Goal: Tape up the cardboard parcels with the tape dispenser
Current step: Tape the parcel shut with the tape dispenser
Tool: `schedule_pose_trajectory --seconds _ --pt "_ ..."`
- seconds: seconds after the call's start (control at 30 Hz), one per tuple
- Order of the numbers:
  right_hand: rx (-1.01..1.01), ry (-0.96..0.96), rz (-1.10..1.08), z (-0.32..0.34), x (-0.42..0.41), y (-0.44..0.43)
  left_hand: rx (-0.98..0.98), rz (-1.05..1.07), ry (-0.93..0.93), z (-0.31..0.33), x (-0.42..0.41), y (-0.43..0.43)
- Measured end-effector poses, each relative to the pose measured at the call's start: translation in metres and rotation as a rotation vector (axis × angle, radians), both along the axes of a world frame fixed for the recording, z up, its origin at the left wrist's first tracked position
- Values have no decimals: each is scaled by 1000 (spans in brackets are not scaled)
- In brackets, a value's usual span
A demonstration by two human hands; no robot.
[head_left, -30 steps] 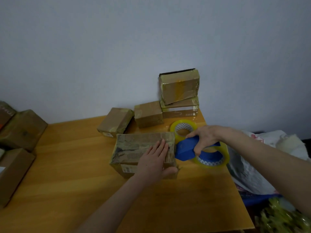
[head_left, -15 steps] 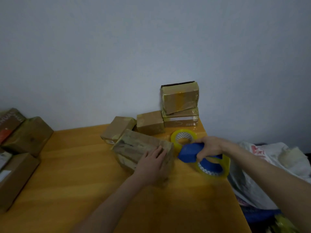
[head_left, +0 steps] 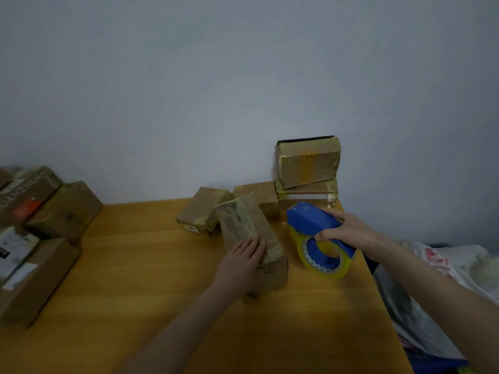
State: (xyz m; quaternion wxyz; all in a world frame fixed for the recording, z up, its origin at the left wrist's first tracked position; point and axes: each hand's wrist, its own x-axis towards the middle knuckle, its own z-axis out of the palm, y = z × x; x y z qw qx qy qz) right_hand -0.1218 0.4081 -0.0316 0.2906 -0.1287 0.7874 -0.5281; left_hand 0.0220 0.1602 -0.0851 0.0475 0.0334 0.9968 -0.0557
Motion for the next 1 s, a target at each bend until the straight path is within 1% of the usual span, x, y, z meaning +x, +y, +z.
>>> schedule_pose_trajectory --seconds 0.07,0.1,0.23,0.3,0.37,0.43,0.5,0.53,0.57,0.63,0.7,0.73,0.77,0.9,0.97,1.0 --pt "1 2 -8 4 -4 -2 -35 -90 -38 7 -5 -16" --pt "8 8 -11 6 -5 -3 -51 -94 -46 9 -7 -22" --pt "52 47 13 14 -9 -9 -34 -28 -8 8 -4 -30" --pt "49 62 12 16 -8 -12 70 -55 71 4 -3 -26" --pt "20 82 -13 20 -6 -17 227 -53 168 6 -1 -23" --pt "-15 113 -48 23 -4 -25 363 -11 202 15 -4 -25" --pt "-43 132 -92 25 -3 -33 447 33 248 27 -18 -34" --pt "-57 139 -108 25 -2 -37 451 50 239 33 -29 -40" --pt "-65 146 -119 25 -1 -41 435 70 183 40 -42 -47" --pt "-67 150 -134 23 0 -45 374 80 -49 47 -60 -56" --pt "-70 138 -144 20 0 -47 228 -17 -243 45 -63 -59" --pt "-72 131 -141 20 0 -46 171 -71 -274 40 -59 -59" --pt "-73 121 -139 20 -1 -45 140 -108 -265 34 -52 -58" --pt "-57 102 -110 27 -7 -41 81 -167 -119 16 -27 -56" --pt "-36 115 -63 38 -10 -40 98 -171 -122 19 -22 -54" --pt "-19 128 -29 44 -11 -40 149 -160 -119 23 -21 -53"
